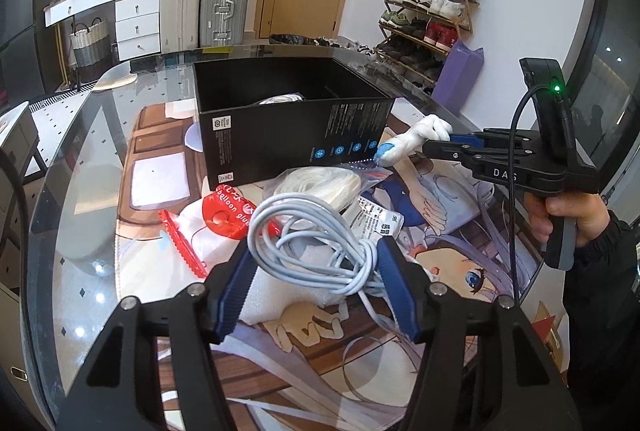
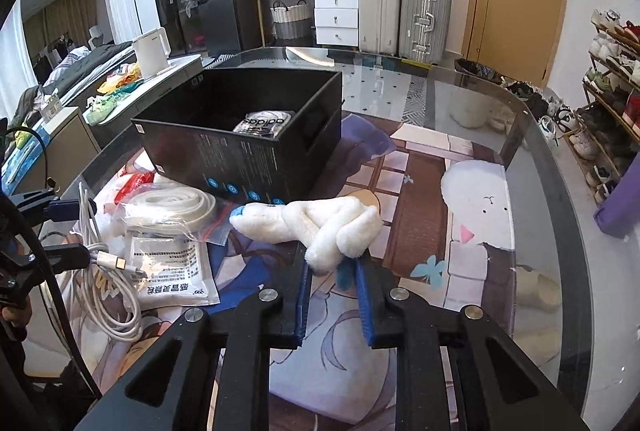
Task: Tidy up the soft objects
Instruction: 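Lift cable coil toward black box with left tool while right tool lifts plush toy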
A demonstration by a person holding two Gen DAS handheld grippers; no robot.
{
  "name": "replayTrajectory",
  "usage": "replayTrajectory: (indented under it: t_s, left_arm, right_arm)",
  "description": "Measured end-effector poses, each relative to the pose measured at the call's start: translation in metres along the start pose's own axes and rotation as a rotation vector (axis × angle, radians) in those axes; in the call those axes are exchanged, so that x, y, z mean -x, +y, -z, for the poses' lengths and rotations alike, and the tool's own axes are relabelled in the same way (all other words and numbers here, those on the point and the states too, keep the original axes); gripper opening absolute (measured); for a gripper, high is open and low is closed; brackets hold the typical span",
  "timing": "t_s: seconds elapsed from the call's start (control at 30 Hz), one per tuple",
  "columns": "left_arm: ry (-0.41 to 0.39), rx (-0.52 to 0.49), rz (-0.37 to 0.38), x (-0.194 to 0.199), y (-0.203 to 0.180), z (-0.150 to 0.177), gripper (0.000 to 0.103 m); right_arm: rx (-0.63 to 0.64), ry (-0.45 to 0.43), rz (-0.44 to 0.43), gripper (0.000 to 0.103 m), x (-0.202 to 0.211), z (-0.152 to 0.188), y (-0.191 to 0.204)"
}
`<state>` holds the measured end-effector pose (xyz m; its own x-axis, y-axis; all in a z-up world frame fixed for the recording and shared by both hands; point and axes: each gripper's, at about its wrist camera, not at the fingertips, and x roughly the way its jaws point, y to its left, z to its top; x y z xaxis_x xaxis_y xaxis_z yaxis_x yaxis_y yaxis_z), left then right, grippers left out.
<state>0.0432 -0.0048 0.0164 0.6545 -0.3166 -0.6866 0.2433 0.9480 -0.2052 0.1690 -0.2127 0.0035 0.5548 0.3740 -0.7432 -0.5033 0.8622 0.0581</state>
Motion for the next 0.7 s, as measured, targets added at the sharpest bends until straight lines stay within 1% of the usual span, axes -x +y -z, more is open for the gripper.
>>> replayTrajectory:
  t_s: [0.53, 0.7]
  left_arm:
    - [-0.055, 0.039, 0.022, 0.018, 0.003, -0.004, 0.059]
    - [-0.083, 0.052, 0.006, 0.025, 0.005, -0.01, 0.059]
  right_arm:
    - [-0.003, -0.054, -0.019, 0.02, 0.026, 0.0, 0.003]
    - [-0.012, -0.076, -0.026, 0.02, 0.034, -0.002, 0.002]
